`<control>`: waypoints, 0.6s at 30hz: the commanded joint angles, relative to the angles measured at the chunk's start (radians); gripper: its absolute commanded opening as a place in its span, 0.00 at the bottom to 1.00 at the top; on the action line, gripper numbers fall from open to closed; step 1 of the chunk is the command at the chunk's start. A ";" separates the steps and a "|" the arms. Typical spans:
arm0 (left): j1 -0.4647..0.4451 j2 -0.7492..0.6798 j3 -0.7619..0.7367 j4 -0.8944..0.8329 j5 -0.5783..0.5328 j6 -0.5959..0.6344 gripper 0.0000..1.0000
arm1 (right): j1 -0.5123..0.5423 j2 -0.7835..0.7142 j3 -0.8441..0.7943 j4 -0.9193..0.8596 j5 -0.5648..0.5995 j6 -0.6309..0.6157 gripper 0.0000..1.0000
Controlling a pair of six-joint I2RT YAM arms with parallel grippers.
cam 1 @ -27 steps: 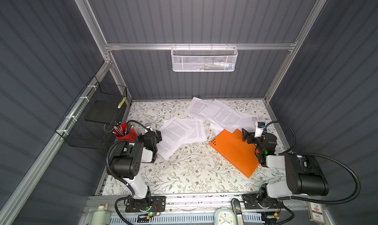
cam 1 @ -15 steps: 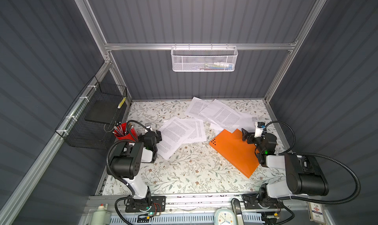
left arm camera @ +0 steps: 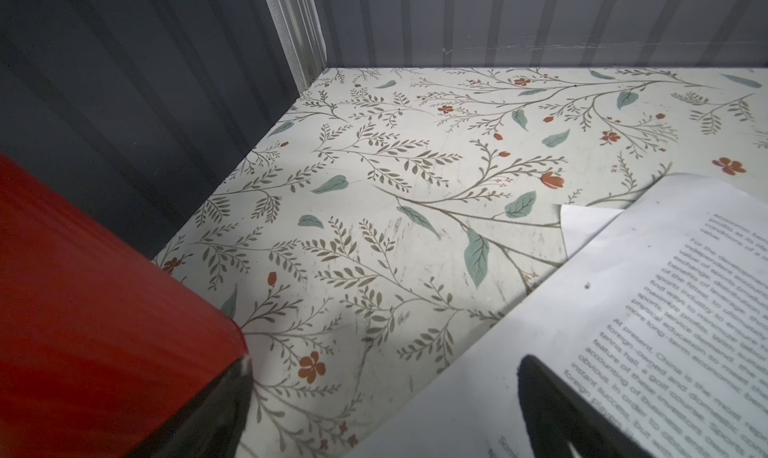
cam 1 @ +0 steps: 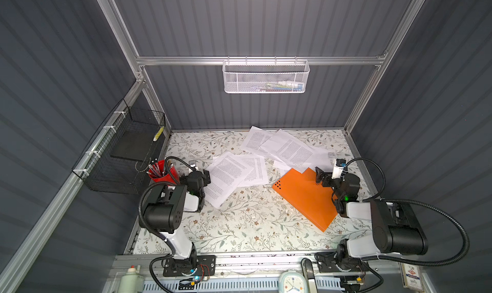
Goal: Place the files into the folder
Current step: 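Move both grippers toward the orange folder's edges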
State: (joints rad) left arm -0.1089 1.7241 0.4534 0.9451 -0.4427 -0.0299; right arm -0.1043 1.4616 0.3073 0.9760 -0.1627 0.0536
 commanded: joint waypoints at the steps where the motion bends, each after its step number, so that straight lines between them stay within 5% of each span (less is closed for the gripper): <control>1: -0.007 -0.019 -0.003 0.015 -0.039 -0.007 1.00 | 0.003 -0.004 0.002 0.030 0.122 0.039 0.99; 2: -0.011 -0.045 -0.007 -0.016 -0.006 0.001 1.00 | 0.011 -0.028 -0.006 0.031 0.156 0.040 0.99; 4: -0.110 -0.120 0.029 -0.094 -0.220 0.054 1.00 | 0.037 -0.176 -0.014 -0.086 0.261 0.038 0.99; 6: -0.153 -0.219 0.111 -0.315 -0.264 0.053 1.00 | 0.038 -0.319 0.039 -0.302 0.384 0.114 0.99; 8: -0.166 -0.313 0.237 -0.631 -0.265 -0.149 1.00 | 0.029 -0.396 0.116 -0.503 0.505 0.259 0.99; 11: -0.166 -0.351 0.425 -1.026 -0.066 -0.403 1.00 | -0.020 -0.417 0.254 -0.785 0.477 0.421 0.99; 14: -0.186 -0.316 0.514 -1.132 0.316 -0.563 1.00 | -0.101 -0.371 0.335 -0.918 0.235 0.488 0.99; 18: -0.334 -0.181 0.653 -1.266 0.502 -0.614 1.00 | -0.197 -0.253 0.438 -1.121 0.059 0.541 0.99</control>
State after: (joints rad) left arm -0.3435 1.4433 1.0660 -0.0448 -0.2005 -0.5140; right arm -0.2523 1.1385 0.7231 0.1375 0.0685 0.4923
